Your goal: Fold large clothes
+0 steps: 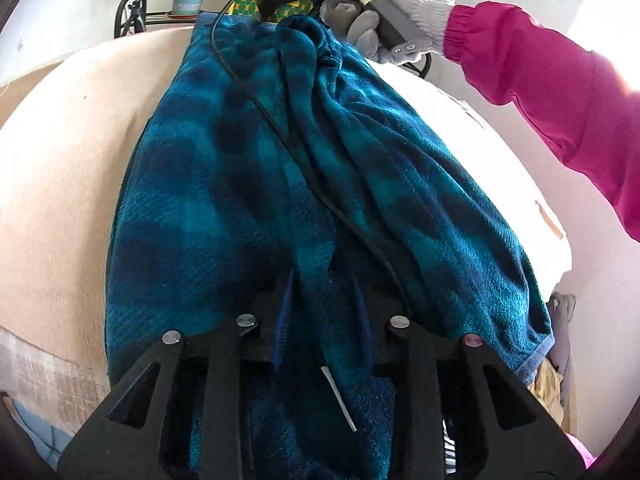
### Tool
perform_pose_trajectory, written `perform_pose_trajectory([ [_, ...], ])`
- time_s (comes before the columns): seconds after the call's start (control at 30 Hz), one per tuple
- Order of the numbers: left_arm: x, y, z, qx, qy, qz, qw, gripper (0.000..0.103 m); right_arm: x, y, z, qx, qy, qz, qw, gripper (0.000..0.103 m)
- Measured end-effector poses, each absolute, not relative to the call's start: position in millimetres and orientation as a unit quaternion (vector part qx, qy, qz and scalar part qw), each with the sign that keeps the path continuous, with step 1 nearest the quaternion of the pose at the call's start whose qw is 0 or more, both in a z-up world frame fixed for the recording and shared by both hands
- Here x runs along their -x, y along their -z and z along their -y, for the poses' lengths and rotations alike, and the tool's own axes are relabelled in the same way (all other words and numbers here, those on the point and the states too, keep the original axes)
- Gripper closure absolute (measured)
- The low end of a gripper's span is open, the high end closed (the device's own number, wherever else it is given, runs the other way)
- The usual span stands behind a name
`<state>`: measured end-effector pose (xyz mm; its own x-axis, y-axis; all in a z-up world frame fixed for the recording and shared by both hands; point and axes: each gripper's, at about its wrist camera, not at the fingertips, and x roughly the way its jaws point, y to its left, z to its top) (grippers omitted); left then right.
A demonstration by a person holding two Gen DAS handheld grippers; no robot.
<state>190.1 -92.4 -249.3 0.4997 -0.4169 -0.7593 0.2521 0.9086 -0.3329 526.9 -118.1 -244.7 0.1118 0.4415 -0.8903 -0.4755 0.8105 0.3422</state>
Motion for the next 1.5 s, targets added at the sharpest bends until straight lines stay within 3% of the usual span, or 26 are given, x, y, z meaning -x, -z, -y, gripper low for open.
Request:
perform_pose_trajectory([
  [0.1, -188.1, 249.7, 90.2, 0.092, 0.194, -0.457, 0.863, 0.086, -528.4, 245.1, 111.3, 0.017, -0.285, -0.602, 0.746, 0.094],
  [0.27, -189.4, 252.0, 82.5, 0.118, 0.207, -0.458, 0.856, 0.089, -513.5, 183.0, 105.4, -0.041, -0.327, -0.574, 0.749, 0.096],
  [0.47, -189.1, 253.1, 77.0, 0.135, 0.220, -0.458, 0.851, 0.090, -492.3, 129.9, 108.8, -0.001, -0.334, -0.531, 0.779, 0.097],
  [0.73, -190.8, 251.6, 77.4, 0.125, 0.226, -0.463, 0.848, 0.090, -530.1, 246.3, 139.1, 0.043, -0.218, -0.599, 0.770, 0.096],
  [0.87, -192.9, 246.8, 77.0, 0.128, 0.232, -0.470, 0.842, 0.090, -524.0, 242.9, 133.7, 0.071, -0.224, -0.573, 0.785, 0.094],
  [1.0, -179.9, 222.8, 67.4, 0.143, 0.246, -0.467, 0.837, 0.090, -506.2, 196.9, 157.1, 0.025, -0.241, -0.527, 0.815, 0.074],
  [1.17, -149.2, 192.7, 42.4, 0.122, 0.234, -0.437, 0.860, 0.090, -445.3, 133.8, 205.1, -0.069, -0.288, -0.476, 0.828, 0.073],
  [1.47, -107.5, 163.8, -6.6, 0.123, 0.213, -0.400, 0.883, 0.090, -279.8, 57.1, 280.4, -0.140, -0.325, -0.398, 0.846, 0.070],
  [1.5, -103.9, 161.7, -7.0, 0.120, 0.215, -0.396, 0.884, 0.086, -263.3, 50.0, 290.6, -0.147, -0.325, -0.389, 0.849, 0.069],
])
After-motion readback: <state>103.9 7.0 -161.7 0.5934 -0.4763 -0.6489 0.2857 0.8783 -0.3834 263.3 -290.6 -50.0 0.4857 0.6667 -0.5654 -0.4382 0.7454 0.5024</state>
